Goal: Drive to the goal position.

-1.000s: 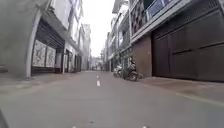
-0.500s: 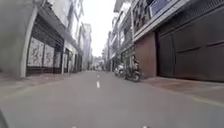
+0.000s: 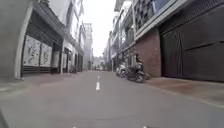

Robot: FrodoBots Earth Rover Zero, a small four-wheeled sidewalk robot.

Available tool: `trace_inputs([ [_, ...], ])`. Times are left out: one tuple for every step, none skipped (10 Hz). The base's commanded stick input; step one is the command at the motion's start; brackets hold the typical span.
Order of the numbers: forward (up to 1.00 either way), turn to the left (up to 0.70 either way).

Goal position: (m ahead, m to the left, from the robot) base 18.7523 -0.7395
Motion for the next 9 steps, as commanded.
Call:
trace_inputs([
  [0.85, 0.0],
  [0.85, 0.0],
  [0.85, 0.0],
  [0.85, 0.0],
  [0.85, 0.0],
  [0.85, 0.0],
  [0.85, 0.0],
  [0.85, 0.0],
  [0.85, 0.0],
])
